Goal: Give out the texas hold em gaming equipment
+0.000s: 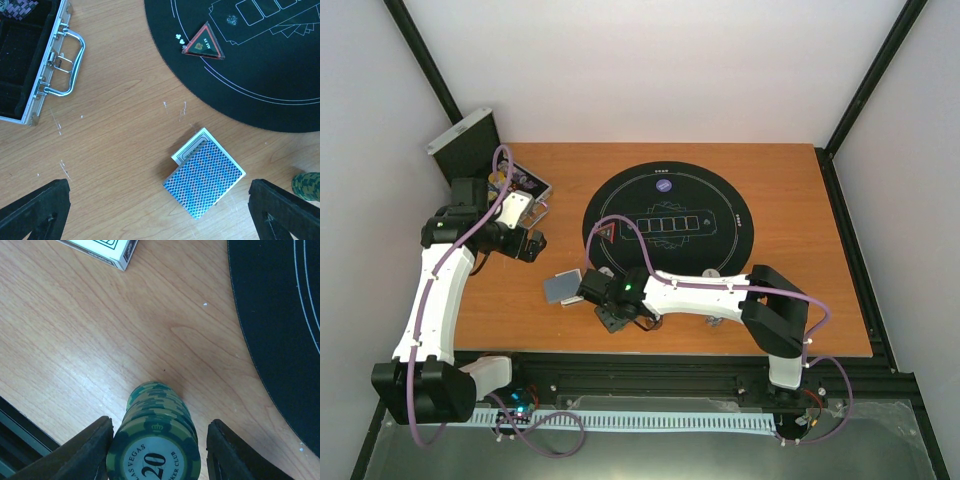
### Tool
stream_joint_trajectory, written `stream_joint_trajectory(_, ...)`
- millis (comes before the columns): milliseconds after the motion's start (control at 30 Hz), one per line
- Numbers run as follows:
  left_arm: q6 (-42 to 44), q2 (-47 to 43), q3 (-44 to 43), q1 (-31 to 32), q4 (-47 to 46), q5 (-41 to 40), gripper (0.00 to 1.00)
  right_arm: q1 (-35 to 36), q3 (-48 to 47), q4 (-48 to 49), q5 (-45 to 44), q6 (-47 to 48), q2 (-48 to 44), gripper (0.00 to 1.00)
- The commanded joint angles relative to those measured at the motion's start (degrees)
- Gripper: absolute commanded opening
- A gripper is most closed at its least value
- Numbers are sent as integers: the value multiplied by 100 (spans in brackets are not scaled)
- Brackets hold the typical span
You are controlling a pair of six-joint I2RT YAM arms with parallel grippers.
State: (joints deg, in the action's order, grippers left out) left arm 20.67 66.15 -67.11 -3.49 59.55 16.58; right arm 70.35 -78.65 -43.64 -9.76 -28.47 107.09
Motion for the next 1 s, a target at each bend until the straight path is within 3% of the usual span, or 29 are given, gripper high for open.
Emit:
stream_joint_trajectory(0,78,-119,-98,-29,-39,50,100,-30,127,77,4,8,-27,51)
stream_joint_trajectory(200,87,-111,-96,-29,-34,48,100,-47,159,125,32,-1,-68,40)
stream_joint_trajectory(500,112,-120,-74,-32,-35,45,100,-42,-168,-77,54,65,-155,32)
stream_joint_trajectory(967,131,-120,-91,-29,3,62,100,-182,-698,-513,-102,264,-267,32)
